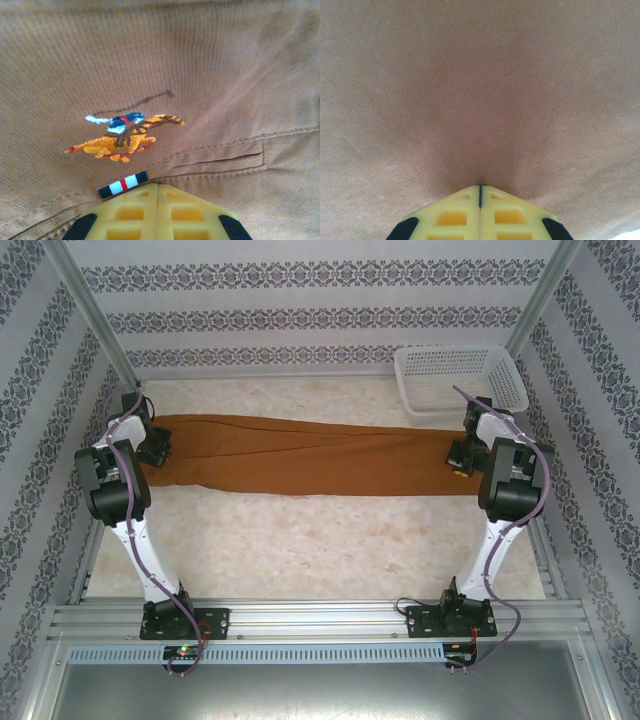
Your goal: Roll up the long pants
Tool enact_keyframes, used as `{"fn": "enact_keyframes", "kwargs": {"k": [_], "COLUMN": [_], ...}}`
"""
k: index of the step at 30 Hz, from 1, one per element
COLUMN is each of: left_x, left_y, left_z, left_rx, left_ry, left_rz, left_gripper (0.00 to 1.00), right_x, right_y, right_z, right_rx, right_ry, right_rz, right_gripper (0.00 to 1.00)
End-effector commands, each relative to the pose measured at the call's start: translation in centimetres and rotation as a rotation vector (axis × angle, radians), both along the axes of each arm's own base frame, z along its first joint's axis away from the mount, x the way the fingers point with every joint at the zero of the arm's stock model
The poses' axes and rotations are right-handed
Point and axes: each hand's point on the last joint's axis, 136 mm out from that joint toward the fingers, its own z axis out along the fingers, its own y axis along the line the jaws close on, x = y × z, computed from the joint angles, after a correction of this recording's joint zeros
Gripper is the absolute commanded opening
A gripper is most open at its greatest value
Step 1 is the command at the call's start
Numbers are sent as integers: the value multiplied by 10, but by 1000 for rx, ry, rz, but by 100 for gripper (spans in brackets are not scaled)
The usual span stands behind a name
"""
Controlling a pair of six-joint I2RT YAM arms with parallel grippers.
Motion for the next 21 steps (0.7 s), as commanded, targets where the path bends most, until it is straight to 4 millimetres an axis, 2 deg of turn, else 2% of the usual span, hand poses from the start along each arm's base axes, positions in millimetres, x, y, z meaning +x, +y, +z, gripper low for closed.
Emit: {"fn": "enact_keyframes", "kwargs": {"k": [1,4,8,13,17,19,21], "left_x": [-25,-33,-54,-100,-144,-160,-171], "left_y": [14,13,12,10,9,7,3], "left_z": [-28,-26,-19,-8,0,3,8], "left_rx": [37,33,28,40,63,63,61], "left_ry": [128,142,157,204,238,247,239], "left_rz": [-2,-5,11,31,61,77,83], "left_gripper": [0,0,0,0,0,0,0], "right_x": [-24,-44,-77,-112,-118,-113,-102], "right_y": [5,12,20,20,15,14,15], "right_z": [-3,-4,-8,-8,-1,9,25], "right_rx": [-54,-75,-86,-107,-110,-103,-74], "right_ry": [100,157,212,253,230,194,143], "right_rz": [53,73,83,92,77,66,54], "right_gripper": [0,0,0,0,0,13,71]}}
